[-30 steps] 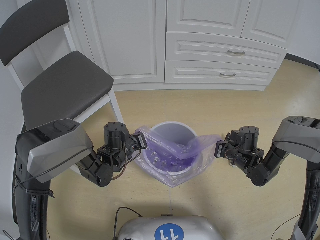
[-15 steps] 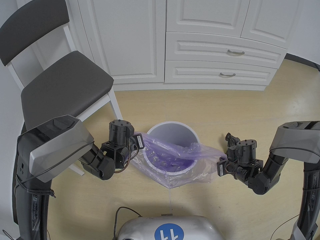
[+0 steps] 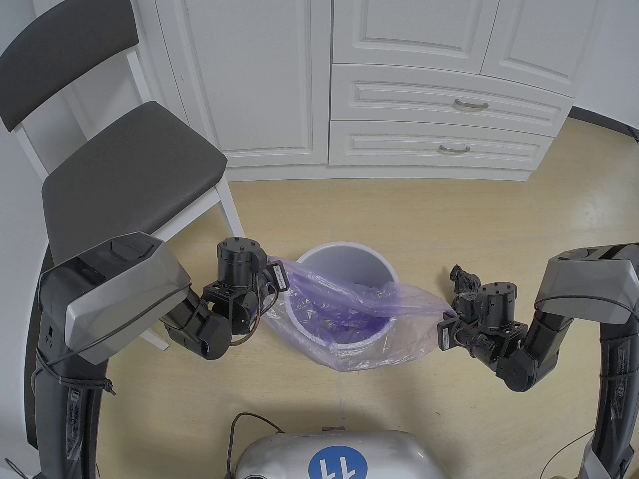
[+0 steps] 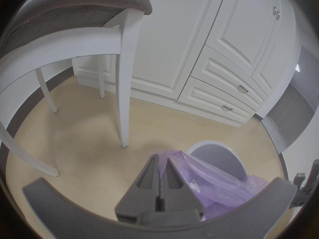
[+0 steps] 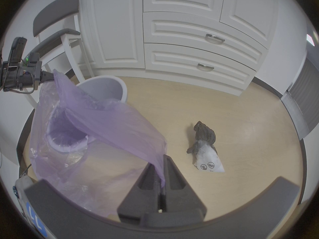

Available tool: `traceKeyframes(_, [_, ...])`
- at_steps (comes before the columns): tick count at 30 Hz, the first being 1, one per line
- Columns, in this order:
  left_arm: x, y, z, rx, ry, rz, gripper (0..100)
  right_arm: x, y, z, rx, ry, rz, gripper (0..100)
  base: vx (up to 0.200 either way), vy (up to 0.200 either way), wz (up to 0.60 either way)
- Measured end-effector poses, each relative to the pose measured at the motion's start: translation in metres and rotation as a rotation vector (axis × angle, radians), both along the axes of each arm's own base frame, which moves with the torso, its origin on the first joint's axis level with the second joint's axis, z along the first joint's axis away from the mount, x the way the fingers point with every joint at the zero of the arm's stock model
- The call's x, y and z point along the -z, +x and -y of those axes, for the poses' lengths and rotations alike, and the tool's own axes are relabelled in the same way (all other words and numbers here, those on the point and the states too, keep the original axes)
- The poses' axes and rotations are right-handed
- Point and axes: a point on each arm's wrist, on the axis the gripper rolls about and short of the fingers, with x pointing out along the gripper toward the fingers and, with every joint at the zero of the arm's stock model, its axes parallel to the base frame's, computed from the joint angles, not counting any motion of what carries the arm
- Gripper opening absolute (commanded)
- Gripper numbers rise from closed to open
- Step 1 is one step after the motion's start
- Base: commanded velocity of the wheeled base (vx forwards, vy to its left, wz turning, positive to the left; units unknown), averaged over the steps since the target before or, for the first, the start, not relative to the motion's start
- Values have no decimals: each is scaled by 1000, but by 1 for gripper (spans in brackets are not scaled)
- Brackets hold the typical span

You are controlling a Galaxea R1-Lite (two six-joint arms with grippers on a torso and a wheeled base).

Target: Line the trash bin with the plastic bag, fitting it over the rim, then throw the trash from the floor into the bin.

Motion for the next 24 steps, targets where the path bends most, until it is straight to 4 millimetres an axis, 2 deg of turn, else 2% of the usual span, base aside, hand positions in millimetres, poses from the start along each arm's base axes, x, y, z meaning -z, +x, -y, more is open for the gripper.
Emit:
traceKeyframes(13, [-1, 1, 1, -1, -3, 6, 0, 10, 11, 2, 17, 7, 14, 0, 0, 0, 0])
traceKeyframes(24, [0, 1, 1, -2, -3, 5, 0, 32, 26, 8, 44, 10, 27, 0, 0, 0, 0])
